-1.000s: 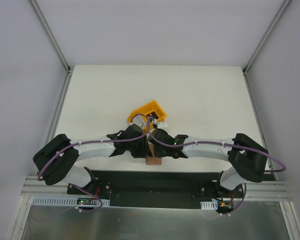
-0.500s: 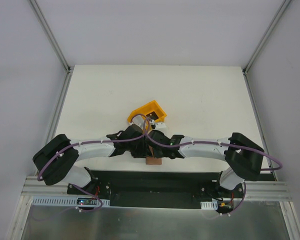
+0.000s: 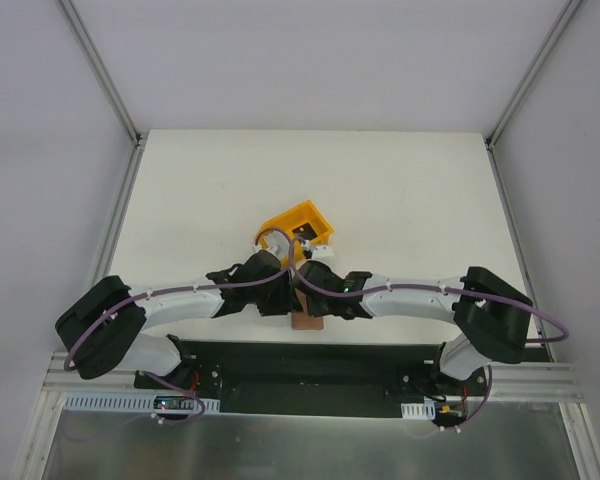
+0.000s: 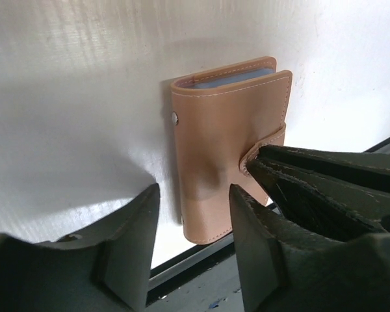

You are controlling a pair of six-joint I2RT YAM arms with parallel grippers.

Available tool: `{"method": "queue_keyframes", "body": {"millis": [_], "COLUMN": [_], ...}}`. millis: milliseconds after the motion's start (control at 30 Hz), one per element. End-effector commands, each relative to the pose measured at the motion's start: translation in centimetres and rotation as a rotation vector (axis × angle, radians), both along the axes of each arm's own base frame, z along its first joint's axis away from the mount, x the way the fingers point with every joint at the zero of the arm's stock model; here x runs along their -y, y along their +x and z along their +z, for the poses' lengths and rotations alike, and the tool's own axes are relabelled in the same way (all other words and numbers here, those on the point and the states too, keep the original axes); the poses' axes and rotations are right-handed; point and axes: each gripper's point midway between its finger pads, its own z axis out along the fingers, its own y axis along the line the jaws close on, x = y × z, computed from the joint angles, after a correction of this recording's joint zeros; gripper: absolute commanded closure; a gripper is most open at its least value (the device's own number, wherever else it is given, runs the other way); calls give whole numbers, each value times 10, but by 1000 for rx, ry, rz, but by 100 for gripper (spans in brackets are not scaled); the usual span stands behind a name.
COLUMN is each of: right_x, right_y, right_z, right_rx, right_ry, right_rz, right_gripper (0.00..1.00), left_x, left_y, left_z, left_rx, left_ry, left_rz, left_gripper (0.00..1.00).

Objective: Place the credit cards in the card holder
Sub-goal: Reset both arms

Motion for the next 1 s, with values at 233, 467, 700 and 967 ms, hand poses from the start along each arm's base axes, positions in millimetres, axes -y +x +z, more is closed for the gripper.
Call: {"method": "queue_keyframes", "body": {"millis": [233, 467, 700, 967], "right_x": [5, 101, 206, 287], "right_y": [45, 53, 54, 65], "right_z": [99, 78, 67, 66], "right_rx": [198, 214, 281, 278], "right_ry": [220, 178, 76, -104], "right_rz": [61, -193, -442, -628], "right_gripper": [60, 25, 1, 4], "left_x": [-53, -102, -135, -145], "left_y": [30, 39, 48, 47], "left_z": [38, 49, 56, 52], "left_rx": [248, 290, 359, 336], "left_ry": [148, 175, 243, 284], "left_rz": [124, 283, 411, 474], "left_gripper": [15, 1, 1, 1]}}
